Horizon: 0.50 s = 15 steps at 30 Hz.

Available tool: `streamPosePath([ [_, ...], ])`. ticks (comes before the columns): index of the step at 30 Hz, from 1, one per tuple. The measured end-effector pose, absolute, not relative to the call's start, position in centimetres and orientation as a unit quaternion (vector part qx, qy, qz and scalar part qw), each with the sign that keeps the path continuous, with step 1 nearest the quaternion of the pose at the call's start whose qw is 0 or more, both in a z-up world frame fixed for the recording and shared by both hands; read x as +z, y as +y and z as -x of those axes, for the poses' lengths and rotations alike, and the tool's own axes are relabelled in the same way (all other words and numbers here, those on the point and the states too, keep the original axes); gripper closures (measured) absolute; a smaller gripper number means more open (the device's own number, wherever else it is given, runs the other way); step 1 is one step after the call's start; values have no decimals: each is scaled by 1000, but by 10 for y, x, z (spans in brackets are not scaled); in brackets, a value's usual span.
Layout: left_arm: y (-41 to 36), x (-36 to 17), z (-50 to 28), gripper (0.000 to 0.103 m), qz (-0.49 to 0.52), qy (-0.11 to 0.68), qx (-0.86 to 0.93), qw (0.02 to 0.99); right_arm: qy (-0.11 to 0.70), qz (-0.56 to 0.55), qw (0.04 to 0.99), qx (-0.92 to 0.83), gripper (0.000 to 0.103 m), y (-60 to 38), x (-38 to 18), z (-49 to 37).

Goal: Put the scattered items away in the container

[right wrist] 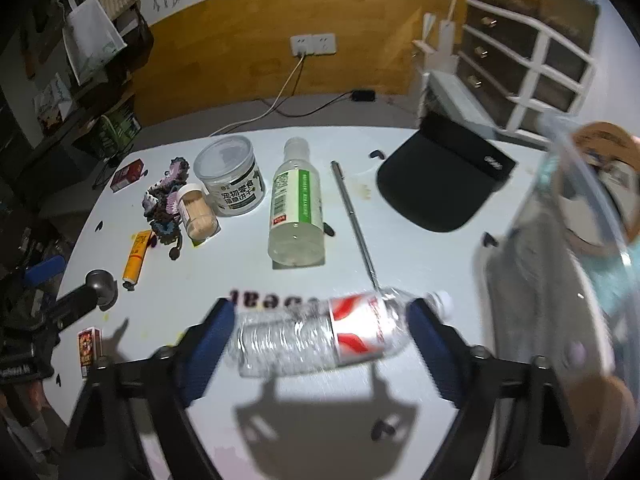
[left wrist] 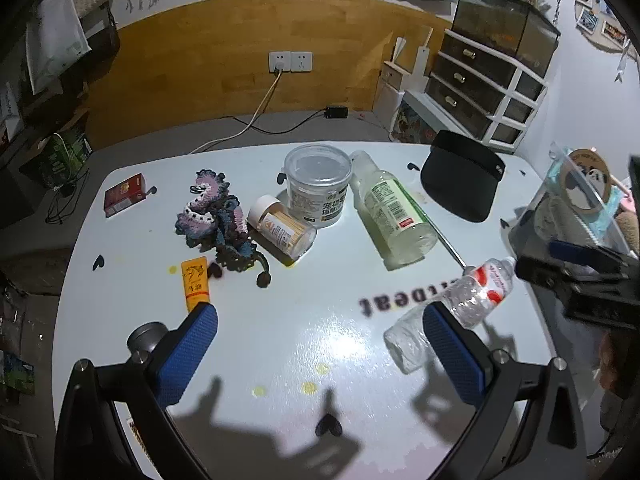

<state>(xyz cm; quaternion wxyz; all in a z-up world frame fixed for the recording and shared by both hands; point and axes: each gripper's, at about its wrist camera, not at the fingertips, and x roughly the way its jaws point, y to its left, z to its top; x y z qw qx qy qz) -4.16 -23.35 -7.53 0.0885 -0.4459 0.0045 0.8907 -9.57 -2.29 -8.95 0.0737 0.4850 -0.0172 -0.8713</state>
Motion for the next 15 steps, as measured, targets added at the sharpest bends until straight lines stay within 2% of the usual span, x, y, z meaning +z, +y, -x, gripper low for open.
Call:
streamPosePath([
  [5,-228,-83,58,1,451,6,887,96,-21,-507,90,-857,49,-29,-112,140],
  [8,-228,-88,69,1,454,5,885,98,-23,-517,94,-850,52,-32,-123,167],
  [15,-231,-98,89,1,459,-1,883,98,-53,-544,100,-831,52,-40,-147,233],
])
